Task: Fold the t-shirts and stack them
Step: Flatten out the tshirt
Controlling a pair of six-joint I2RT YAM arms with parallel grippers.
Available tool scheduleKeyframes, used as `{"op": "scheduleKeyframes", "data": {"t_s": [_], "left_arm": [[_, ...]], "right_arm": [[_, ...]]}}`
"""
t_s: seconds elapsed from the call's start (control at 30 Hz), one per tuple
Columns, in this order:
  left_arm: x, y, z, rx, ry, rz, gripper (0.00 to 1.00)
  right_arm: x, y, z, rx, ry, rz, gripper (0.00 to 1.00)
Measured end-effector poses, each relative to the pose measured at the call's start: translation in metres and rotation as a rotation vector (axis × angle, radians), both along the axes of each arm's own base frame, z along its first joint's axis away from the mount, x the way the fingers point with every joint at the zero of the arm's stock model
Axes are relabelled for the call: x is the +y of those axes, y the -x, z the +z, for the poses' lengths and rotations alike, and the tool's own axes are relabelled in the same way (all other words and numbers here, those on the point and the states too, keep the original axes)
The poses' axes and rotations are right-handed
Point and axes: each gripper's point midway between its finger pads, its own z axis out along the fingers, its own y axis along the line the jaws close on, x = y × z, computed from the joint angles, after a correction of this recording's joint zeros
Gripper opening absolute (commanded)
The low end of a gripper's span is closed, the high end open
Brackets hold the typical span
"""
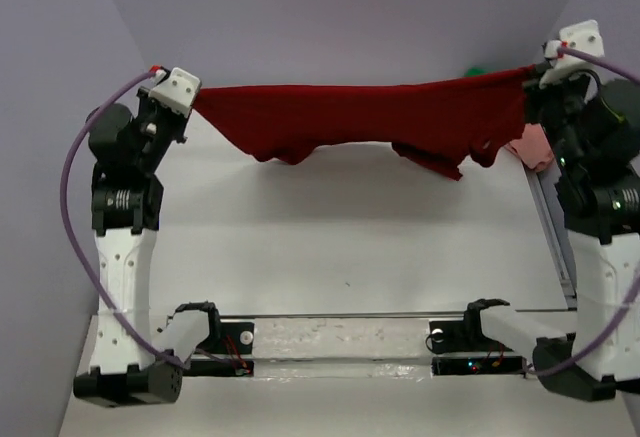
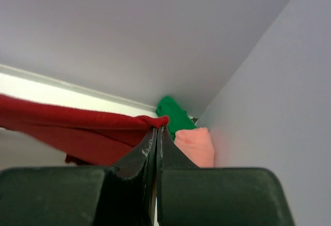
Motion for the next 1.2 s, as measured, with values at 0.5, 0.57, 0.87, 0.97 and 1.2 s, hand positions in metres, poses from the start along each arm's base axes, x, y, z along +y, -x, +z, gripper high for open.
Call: {"op": "scheduleKeyframes", "data": {"t_s": [0.5,0.57,0.87,0.97,1.2], "left_arm": [[-0.022,0.104,0.116,-0.317,0.008,-0.099,0.0],[-0.02,0.093,0.113,-0.303,0.017,-0.087,0.0],[0.001,-0.003,0.063,-0.19,0.053,0.015,0.0],[0.01,-0.049,0.028,-0.126,0.057,0.057,0.0],[0.027,-0.153,-0.08,0.107,0.081,0.145,0.0]], "right_arm": [[-0.023,0.068,0.041,-0.161,-0.017,-0.087,0.0],[-0.023,0.05,0.04,-0.148,-0.011,-0.097,0.0],[-0.009,-0.099,-0.018,0.016,0.026,-0.11,0.0],[-0.003,-0.159,-0.07,0.13,0.047,-0.108,0.0],[0.008,-0.258,-0.144,0.256,0.083,-0.104,0.0]]}}
